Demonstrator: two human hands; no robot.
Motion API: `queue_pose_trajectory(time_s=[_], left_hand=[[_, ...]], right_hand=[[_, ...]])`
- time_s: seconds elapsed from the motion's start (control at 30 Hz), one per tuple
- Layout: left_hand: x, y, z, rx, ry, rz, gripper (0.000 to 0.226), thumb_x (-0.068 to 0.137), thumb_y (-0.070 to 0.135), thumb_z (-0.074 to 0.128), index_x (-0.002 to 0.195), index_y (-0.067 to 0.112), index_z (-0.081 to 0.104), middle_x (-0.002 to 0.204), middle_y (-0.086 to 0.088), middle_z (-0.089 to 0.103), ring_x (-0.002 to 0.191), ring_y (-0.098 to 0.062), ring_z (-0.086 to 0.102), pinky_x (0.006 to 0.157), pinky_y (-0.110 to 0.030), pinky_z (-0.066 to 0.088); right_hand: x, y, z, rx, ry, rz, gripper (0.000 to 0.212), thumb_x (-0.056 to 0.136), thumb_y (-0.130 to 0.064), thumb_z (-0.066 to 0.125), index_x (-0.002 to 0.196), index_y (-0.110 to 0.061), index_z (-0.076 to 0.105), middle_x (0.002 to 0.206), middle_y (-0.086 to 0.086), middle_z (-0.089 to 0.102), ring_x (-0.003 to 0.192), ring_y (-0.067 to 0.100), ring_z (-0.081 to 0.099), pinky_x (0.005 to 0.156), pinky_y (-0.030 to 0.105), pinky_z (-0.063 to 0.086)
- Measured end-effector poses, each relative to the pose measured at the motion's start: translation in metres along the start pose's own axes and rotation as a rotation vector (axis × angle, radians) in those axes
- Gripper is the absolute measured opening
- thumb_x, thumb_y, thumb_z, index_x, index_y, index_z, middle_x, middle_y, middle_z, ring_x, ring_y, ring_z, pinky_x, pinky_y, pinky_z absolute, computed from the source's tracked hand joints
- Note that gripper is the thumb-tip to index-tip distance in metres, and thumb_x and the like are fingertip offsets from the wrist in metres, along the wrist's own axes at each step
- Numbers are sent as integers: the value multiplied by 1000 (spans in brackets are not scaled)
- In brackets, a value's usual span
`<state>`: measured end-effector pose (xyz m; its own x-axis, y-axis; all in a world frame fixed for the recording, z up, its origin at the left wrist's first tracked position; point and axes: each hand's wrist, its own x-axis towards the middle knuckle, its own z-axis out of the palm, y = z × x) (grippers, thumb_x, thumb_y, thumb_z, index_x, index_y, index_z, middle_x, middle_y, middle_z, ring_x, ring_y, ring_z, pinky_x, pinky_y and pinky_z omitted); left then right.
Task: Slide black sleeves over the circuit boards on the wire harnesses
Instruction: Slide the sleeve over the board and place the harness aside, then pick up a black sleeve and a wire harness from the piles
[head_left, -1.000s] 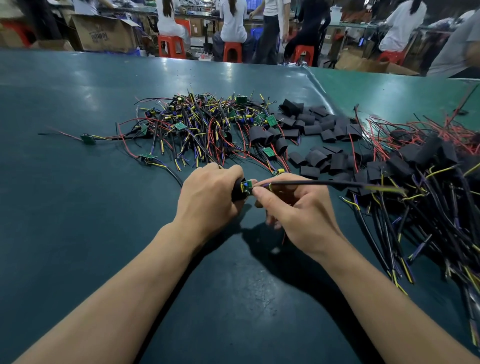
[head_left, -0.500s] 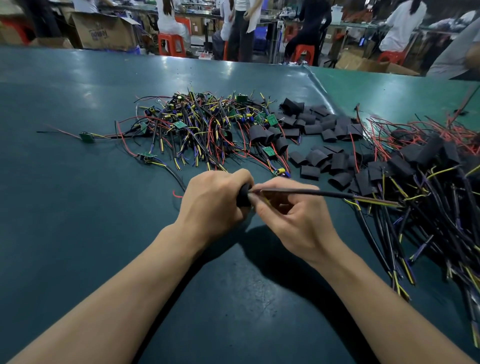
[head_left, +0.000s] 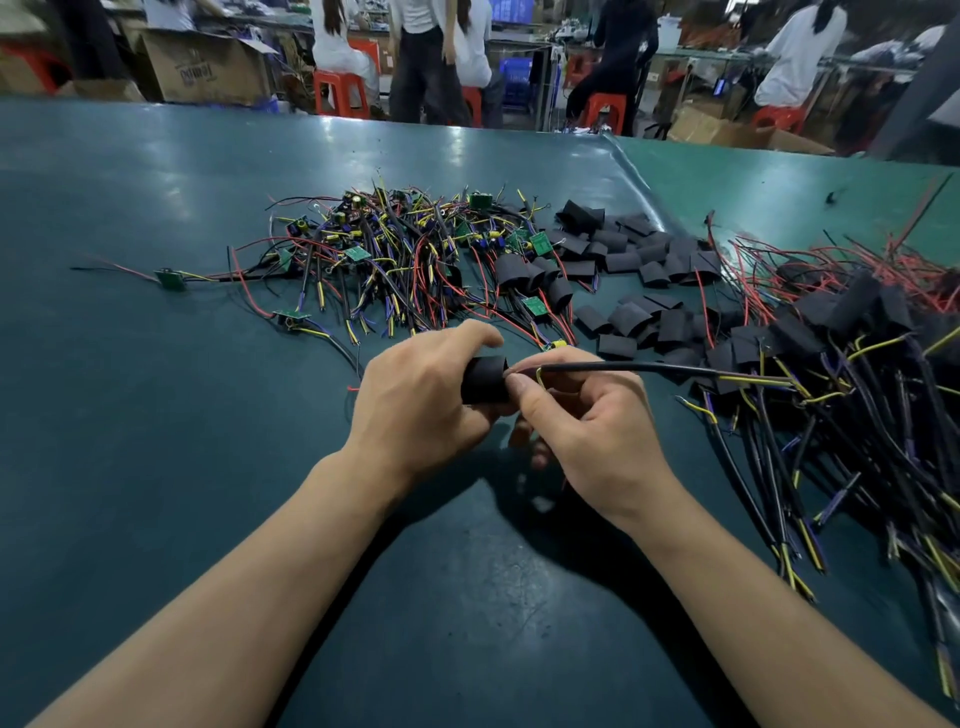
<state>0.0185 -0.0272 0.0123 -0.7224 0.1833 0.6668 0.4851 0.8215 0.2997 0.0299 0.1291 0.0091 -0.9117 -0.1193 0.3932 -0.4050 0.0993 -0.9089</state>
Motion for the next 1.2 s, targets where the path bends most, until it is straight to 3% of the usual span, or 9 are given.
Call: queue_pose_trajectory(time_s=[0.1, 0.37, 0.43, 0.5, 0.67, 0.8, 0.87, 0.93, 1.2], left_hand=[[0, -7, 2, 31, 29, -34, 43, 70, 33, 72, 105, 10, 68, 82, -4, 68, 74, -30, 60, 69, -36, 47], [1, -11, 4, 17, 115, -39, 20, 82, 28, 70, 92, 11, 71, 70, 3, 65, 65, -24, 54, 68, -38, 46], [1, -10, 5, -7, 112, -2, 13, 83, 19, 68, 91, 9, 71, 75, 0, 66, 67, -25, 53, 69, -35, 43], [0, -10, 5, -20, 103, 28, 12, 81, 11, 65, 91, 6, 70, 81, -5, 68, 71, -28, 55, 70, -33, 39], [1, -13, 4, 25, 172, 6, 24, 84, 19, 62, 101, 5, 69, 89, -7, 67, 83, -32, 56, 79, -40, 44], [2, -15, 5, 82, 253, -162, 46, 82, 21, 69, 123, 3, 58, 108, -11, 63, 101, -35, 54, 92, -44, 42], [1, -14, 6, 55, 231, -198, 46, 82, 22, 65, 123, 4, 57, 109, -10, 62, 103, -33, 54, 92, -43, 42], [0, -15, 9, 103, 168, -227, 40, 81, 26, 61, 118, 8, 61, 110, -8, 61, 105, -32, 52, 91, -43, 42], [-5, -34, 20, 350, -209, -505, 46, 93, 48, 49, 129, 20, 56, 133, -6, 55, 124, -31, 40, 98, -41, 34]], right_hand=[[3, 0, -4, 132, 68, 99, 9, 93, -6, 62, 85, -9, 64, 69, 14, 68, 55, 19, 62, 46, 34, 51], [13, 6, -12, 207, 188, 238, 12, 100, -13, 46, 91, -17, 53, 75, 6, 71, 55, 15, 62, 40, 24, 42], [14, 4, -13, 276, 149, 246, 11, 100, -27, 48, 99, -17, 51, 84, 12, 69, 56, 19, 64, 38, 25, 43], [14, 5, -14, 260, 42, 249, 32, 94, -44, 58, 106, -14, 53, 87, 10, 72, 60, 25, 69, 40, 26, 46], [8, 8, -13, 104, -55, 244, 10, 88, -26, 71, 90, -16, 70, 69, 9, 73, 47, 13, 63, 40, 19, 44], [21, 2, -32, 147, 325, 109, 15, 91, -26, 68, 81, -15, 70, 66, 5, 73, 57, 17, 68, 45, 24, 50], [30, -4, -57, 330, 628, 90, 18, 93, -28, 66, 81, -15, 65, 67, 4, 73, 56, 16, 67, 45, 23, 50], [33, -6, -78, 571, 741, 138, 29, 91, -39, 67, 93, -11, 60, 79, 6, 76, 65, 18, 71, 51, 23, 53], [28, 14, -43, 236, 337, 281, 35, 98, -35, 55, 79, -7, 64, 58, 7, 67, 40, 14, 54, 35, 19, 39]])
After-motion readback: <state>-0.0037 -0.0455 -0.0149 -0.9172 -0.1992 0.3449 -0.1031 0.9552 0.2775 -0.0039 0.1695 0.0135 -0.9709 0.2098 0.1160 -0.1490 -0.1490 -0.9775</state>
